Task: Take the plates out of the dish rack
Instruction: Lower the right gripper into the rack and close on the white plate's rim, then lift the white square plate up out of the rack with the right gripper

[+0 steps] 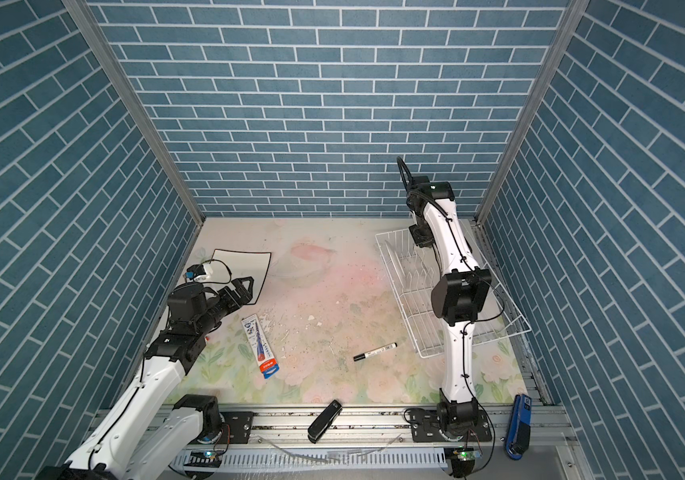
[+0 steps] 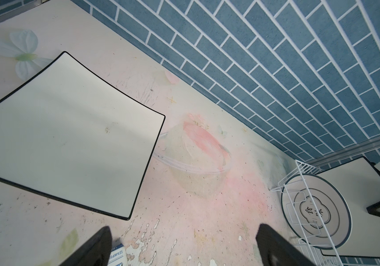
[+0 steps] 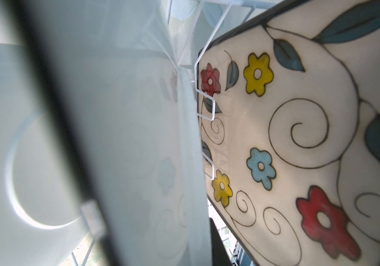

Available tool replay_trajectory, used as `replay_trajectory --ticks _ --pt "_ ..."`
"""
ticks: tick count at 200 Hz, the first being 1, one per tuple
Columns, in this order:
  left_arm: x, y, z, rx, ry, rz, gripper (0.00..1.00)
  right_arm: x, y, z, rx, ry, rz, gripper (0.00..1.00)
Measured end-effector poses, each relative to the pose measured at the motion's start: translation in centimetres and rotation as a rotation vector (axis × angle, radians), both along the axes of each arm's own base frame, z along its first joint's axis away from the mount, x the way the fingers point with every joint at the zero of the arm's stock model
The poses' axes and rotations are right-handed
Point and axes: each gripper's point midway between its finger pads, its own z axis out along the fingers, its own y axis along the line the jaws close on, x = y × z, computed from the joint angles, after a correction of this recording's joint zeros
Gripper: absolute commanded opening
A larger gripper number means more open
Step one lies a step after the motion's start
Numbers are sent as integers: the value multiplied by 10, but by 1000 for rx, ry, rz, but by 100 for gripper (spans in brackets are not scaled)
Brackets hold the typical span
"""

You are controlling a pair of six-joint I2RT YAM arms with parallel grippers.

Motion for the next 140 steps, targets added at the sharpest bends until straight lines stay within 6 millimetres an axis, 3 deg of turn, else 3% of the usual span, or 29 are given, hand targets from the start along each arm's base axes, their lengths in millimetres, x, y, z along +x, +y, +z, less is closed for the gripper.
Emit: replay_trajectory --ticks 140 --pt "-3 0 3 -1 -4 1 100 -8 2 21 -11 -40 10 0"
